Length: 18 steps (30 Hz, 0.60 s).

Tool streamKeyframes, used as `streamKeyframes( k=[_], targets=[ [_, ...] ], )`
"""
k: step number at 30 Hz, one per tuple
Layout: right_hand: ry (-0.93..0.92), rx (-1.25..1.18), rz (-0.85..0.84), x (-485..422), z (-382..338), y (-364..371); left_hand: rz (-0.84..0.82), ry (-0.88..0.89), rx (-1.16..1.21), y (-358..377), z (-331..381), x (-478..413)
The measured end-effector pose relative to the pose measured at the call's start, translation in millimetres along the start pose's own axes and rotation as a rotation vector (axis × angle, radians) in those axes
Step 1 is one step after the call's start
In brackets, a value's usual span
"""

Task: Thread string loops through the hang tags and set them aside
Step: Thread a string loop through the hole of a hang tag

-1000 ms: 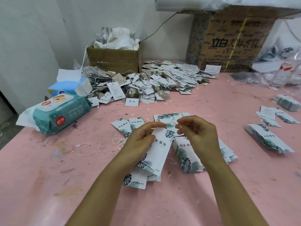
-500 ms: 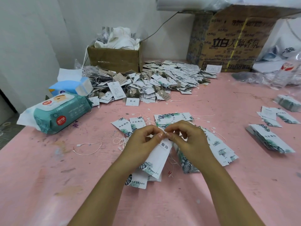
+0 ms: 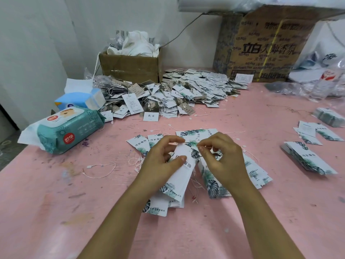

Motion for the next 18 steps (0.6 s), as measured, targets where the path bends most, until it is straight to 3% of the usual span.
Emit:
streamKeyframes(
  k=[9, 18],
  targets=[
    [0.022, 0.049, -0.118, 2.7, -0.9, 12.3, -0.001, 0.024, -0.047, -0.1, 2.9, 0.6],
    [-0.027, 0.049, -0.090, 2.7, -7.0, 11.2, -0.049, 0.037, 0.006, 4.0, 1.5, 0.5]
  ],
)
Point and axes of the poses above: each hand's wrist, its own x-axis away from the middle knuckle, its own y-axis out of the palm, z = x × y, the point moved 8 cm from there along -x, towards the middle knuckle, and after that the axes turned 10 degrees about y, right-handed, at the moved point
